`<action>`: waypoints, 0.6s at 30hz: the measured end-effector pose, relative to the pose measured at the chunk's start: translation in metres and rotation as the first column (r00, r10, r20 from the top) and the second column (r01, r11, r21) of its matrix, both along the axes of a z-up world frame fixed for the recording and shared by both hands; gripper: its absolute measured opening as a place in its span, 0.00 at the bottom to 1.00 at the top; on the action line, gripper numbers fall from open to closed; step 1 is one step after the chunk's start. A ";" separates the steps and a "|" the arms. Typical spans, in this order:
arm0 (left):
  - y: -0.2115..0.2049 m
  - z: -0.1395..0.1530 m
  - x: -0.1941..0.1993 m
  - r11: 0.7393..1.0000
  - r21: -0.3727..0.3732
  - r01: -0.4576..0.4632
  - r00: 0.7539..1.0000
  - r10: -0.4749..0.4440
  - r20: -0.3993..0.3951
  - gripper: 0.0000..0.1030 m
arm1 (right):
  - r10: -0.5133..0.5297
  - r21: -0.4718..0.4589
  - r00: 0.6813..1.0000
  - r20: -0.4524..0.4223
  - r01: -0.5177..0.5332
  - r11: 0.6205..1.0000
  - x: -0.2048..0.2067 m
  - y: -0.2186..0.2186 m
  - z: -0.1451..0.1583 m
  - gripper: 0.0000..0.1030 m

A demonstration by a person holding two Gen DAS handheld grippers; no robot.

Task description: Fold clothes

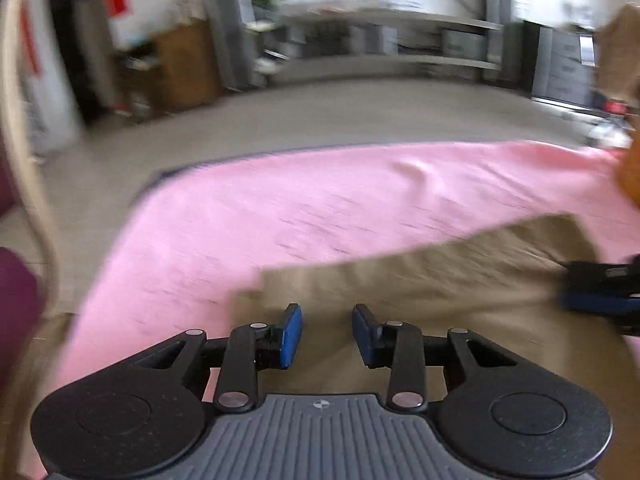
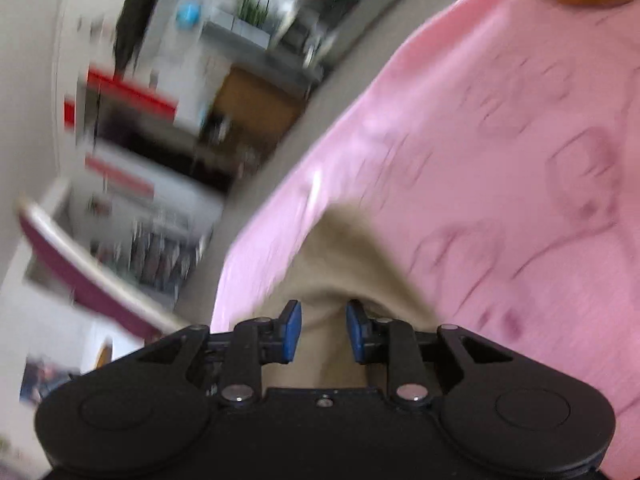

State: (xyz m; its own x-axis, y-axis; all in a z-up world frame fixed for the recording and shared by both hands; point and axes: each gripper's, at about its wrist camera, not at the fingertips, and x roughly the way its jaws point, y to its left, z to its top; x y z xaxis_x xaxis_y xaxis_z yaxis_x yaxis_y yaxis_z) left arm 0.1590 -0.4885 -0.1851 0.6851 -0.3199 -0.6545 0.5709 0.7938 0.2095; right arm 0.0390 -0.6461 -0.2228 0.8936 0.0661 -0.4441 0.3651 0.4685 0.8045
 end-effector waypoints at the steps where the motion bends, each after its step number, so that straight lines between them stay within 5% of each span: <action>1: 0.001 -0.001 0.001 0.998 0.031 -0.048 0.998 0.047 0.048 0.37 | -0.051 -0.038 0.999 -0.007 0.051 0.998 -0.003 0.001 0.001 0.19; 5: 0.016 0.008 -0.001 0.984 0.131 -0.121 0.985 0.103 0.136 0.39 | -0.221 -0.226 0.971 -0.095 0.195 0.954 -0.016 0.012 0.019 0.31; 9: 0.059 0.034 -0.037 0.990 0.127 -0.064 0.994 0.052 0.093 0.50 | -0.254 -0.262 0.950 -0.184 0.201 0.944 -0.040 0.024 0.047 0.34; 14: 0.113 0.068 -0.085 0.993 0.115 0.011 0.999 -0.016 0.041 0.51 | -0.247 -0.303 0.924 -0.293 0.155 0.940 -0.097 0.046 0.092 0.38; 18: 0.158 0.093 -0.123 0.994 0.092 0.066 0.998 -0.067 0.005 0.56 | -0.230 -0.284 0.936 -0.266 0.152 0.947 -0.160 0.068 0.137 0.47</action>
